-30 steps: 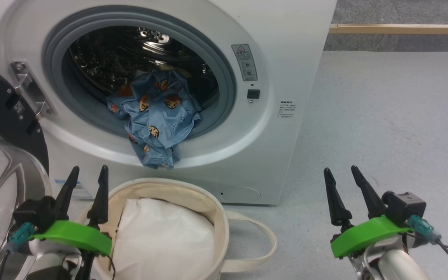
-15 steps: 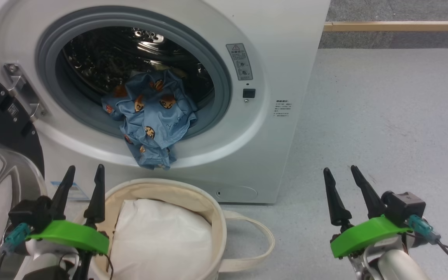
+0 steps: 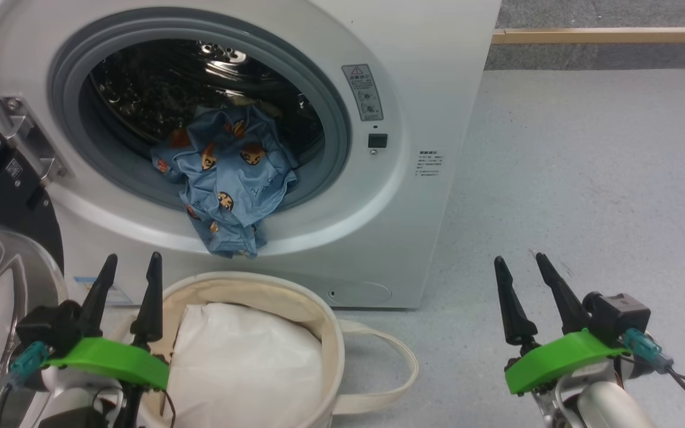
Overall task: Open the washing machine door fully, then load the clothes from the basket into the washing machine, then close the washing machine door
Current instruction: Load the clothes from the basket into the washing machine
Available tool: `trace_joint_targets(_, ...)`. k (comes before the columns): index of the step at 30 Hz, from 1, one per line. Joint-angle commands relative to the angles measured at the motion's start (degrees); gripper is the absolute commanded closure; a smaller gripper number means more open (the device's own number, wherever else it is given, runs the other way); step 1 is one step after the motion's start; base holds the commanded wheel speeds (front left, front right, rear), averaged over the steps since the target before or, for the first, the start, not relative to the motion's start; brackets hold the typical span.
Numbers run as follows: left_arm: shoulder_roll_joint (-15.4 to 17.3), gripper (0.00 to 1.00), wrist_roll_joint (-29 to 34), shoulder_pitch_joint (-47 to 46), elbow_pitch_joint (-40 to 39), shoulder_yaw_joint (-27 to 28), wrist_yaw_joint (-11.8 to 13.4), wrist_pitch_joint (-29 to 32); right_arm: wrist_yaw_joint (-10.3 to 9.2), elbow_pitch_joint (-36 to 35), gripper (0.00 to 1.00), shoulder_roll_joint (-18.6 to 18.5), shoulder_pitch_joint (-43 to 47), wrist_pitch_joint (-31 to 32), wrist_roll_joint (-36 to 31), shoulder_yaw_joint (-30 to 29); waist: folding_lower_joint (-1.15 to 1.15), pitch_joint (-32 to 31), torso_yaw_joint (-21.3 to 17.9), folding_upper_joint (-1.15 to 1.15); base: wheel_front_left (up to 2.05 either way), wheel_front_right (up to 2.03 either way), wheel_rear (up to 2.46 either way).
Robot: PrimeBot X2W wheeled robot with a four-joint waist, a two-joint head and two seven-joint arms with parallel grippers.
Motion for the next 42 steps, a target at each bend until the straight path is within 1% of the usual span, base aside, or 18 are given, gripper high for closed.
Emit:
trace_joint_targets(1, 1.1, 0.00, -0.4, -1.2, -1.6, 1.8, -0.3, -0.7, 0.02, -1.8, 0.00, 0.1, -1.6, -0.4, 0.0, 0.8, 0.00, 0.0, 0.0, 0.00, 0.00, 0.00, 0.00)
trace_joint_targets(13, 1.4, 0.00, -0.8, -1.9, -0.4, 1.3, -0.3, -0.7, 0.02, -1.9, 0.00, 0.5, -1.8, -0.4, 0.0, 0.7, 0.00, 1.5, -0.6, 0.00, 0.00, 0.00, 0.00)
trace_joint_targets(19, 1.5, 0.00, -1.4, -3.0, 1.5, 0.5, -0.3, -0.7, 0.02, -2.4, 0.00, 0.8, -2.3, -0.4, -0.3, 0.7, 0.00, 3.6, -1.4, 0.00, 0.00, 0.00, 0.00)
trace_joint_targets(23, 1.7, 0.00, -2.1, -4.9, 5.8, -1.4, -0.3, -0.7, 0.02, -2.7, 0.00, 1.0, -2.9, -0.4, -0.6, 0.6, 0.00, 5.6, -2.2, 0.00, 0.00, 0.00, 0.00)
trace_joint_targets(26, 1.8, 0.00, -2.7, -6.8, 9.3, -2.0, -0.3, -0.7, 0.02, -2.9, 0.00, 1.3, -3.4, -0.4, -0.9, 0.8, 0.00, 6.9, -3.1, 0.00, 0.00, 0.00, 0.00)
trace_joint_targets(27, 1.8, 0.00, -2.7, -6.8, 9.3, -2.0, -0.3, -0.7, 0.02, -2.9, 0.00, 1.3, -3.4, -0.4, -0.9, 0.8, 0.00, 6.9, -3.1, 0.00, 0.00, 0.00, 0.00)
trace_joint_targets(32, 2.0, 0.00, -3.6, -10.6, 15.9, -4.6, -0.3, -0.7, 0.02, -3.4, 0.00, 1.4, -4.3, -0.4, -1.4, 0.6, 0.00, 9.7, -4.8, 0.00, 0.00, 0.00, 0.00)
trace_joint_targets(37, 3.1, 0.00, -4.9, -15.6, 22.9, -7.1, -0.3, -0.7, 0.02, -4.1, 0.00, 1.7, -4.9, -0.4, -1.9, 0.2, 0.00, 12.7, -6.9, 0.00, 0.00, 0.00, 0.00)
trace_joint_targets(42, 5.1, 0.00, -6.5, -21.5, 27.9, -8.3, -0.3, -0.7, 0.02, -5.4, 0.00, 1.8, -5.4, -0.4, -2.6, -0.8, 0.00, 17.1, -8.5, 0.00, 0.00, 0.00, 0.00)
